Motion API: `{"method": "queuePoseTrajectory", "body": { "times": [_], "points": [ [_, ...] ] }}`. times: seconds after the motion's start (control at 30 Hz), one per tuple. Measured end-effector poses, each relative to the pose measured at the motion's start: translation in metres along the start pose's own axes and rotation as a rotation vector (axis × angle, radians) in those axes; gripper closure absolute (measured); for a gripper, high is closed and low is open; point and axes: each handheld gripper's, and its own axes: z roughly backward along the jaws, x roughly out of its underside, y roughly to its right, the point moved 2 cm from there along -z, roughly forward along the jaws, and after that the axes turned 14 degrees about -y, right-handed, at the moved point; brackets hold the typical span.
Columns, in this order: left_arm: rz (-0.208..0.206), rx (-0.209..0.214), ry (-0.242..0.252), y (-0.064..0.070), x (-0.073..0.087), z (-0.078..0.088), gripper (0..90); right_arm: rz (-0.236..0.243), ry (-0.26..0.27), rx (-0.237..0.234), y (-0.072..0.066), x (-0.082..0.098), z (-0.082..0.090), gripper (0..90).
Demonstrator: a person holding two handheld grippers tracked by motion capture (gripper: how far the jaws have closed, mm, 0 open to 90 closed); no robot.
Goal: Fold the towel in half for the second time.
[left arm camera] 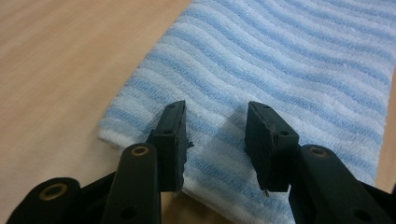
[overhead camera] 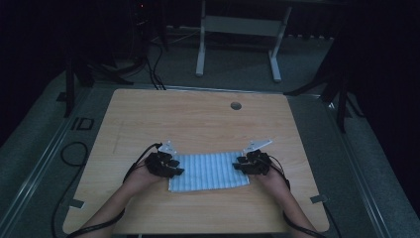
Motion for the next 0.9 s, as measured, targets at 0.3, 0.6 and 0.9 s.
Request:
{"method": "queuePoseTrajectory", "body": {
  "times": [0.3, 0.6, 0.9],
  "points": [
    [0.019, -0.026, 0.0, -0.027, -0.011, -0.001, 57.8, -0.025, -0.002, -0.008, 0.015, -0.02, -0.009, 62.4],
    [0.065, -0.044, 0.003, -0.047, -0.02, -0.002, 57.6, -0.054, 0.003, -0.01, 0.027, -0.036, -0.017, 62.3],
    [0.069, -0.065, 0.005, -0.047, -0.021, -0.002, 56.8, -0.065, 0.022, -0.014, 0.029, -0.037, -0.019, 61.0]
  ]
}}
